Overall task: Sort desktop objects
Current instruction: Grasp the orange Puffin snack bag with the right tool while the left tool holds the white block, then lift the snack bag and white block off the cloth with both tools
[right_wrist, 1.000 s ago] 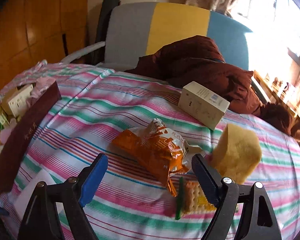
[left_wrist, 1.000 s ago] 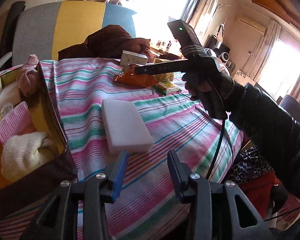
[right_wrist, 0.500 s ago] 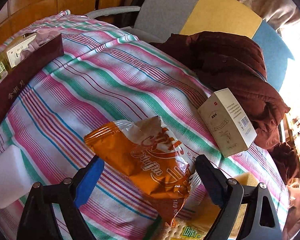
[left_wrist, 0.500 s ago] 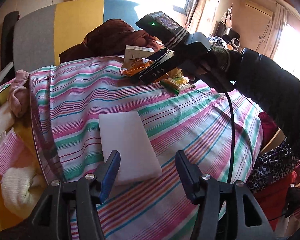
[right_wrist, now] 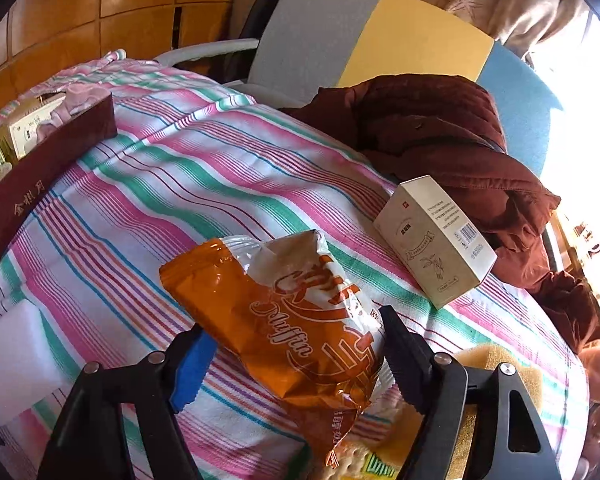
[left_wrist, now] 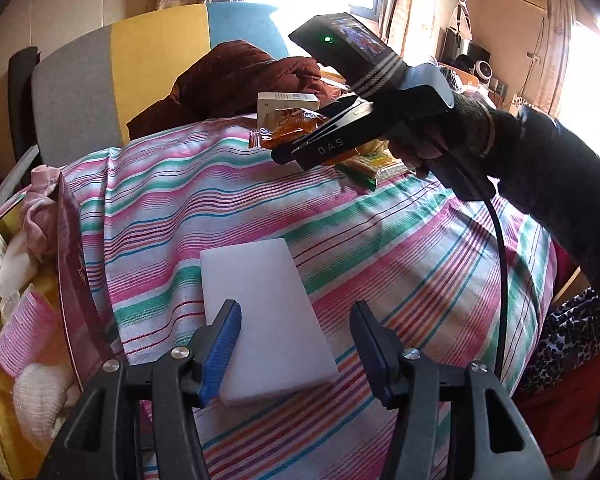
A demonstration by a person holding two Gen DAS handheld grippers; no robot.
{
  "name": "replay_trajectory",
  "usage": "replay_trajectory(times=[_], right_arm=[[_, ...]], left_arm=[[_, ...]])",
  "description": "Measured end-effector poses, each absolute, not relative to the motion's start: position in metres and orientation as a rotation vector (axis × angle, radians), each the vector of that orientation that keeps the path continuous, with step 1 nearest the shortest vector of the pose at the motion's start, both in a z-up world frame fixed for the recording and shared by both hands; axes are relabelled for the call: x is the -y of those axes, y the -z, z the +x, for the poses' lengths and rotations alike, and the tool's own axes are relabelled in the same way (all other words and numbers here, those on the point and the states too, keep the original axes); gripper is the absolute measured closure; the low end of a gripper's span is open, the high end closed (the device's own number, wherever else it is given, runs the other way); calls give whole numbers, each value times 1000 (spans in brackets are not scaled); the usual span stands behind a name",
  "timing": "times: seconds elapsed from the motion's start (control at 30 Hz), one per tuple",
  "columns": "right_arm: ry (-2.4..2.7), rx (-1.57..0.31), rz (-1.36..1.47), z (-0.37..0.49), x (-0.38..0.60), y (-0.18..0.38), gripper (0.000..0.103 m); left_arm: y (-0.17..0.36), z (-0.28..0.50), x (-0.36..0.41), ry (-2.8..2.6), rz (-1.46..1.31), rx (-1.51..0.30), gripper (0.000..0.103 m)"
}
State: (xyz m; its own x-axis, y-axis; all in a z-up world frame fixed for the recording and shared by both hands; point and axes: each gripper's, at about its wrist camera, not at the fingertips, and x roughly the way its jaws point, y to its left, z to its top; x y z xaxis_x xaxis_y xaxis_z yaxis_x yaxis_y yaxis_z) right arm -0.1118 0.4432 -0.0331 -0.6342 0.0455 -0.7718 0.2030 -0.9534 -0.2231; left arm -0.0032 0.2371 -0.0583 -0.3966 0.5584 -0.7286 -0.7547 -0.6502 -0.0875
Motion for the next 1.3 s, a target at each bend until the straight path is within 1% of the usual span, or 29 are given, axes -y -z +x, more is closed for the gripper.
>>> replay_trajectory(times=[0.07, 0.27, 0.43, 0.57, 0.67, 0.83, 0.97, 1.0, 1.1, 1.3], right_arm=[[2772, -403, 1266, -98, -437, 27, 25], [2917, -160, 1120, -45, -428, 14, 26], [3050, 17, 1034, 1, -433, 13, 25], [3085, 163, 975, 33, -439, 17, 25], [3094, 219, 939, 45, -438, 21, 25], [3101, 314, 904, 58, -439, 29, 25], [3095, 382, 891, 64, -439, 37, 25], [3094, 398, 888, 65, -440, 38, 25], [3086, 408, 896, 65, -439, 40, 25], [3087, 398, 891, 65, -434, 42, 25]], left_arm=[[58, -3, -237, -2097, -965, -323, 45], [56, -2, -235, -2116, -981, -308, 45], [54, -2, -234, -2132, -995, -295, 45], [57, -2, -243, -2167, -1011, -371, 44], [57, -4, -250, -2209, -1021, -416, 44], [44, -11, -235, -2265, -1019, -303, 44], [53, -14, -238, -2255, -1074, -375, 43], [53, -13, -239, -2253, -1077, -376, 40], [49, -10, -239, -2247, -1049, -333, 37], [52, -2, -247, -2207, -1035, -389, 36]])
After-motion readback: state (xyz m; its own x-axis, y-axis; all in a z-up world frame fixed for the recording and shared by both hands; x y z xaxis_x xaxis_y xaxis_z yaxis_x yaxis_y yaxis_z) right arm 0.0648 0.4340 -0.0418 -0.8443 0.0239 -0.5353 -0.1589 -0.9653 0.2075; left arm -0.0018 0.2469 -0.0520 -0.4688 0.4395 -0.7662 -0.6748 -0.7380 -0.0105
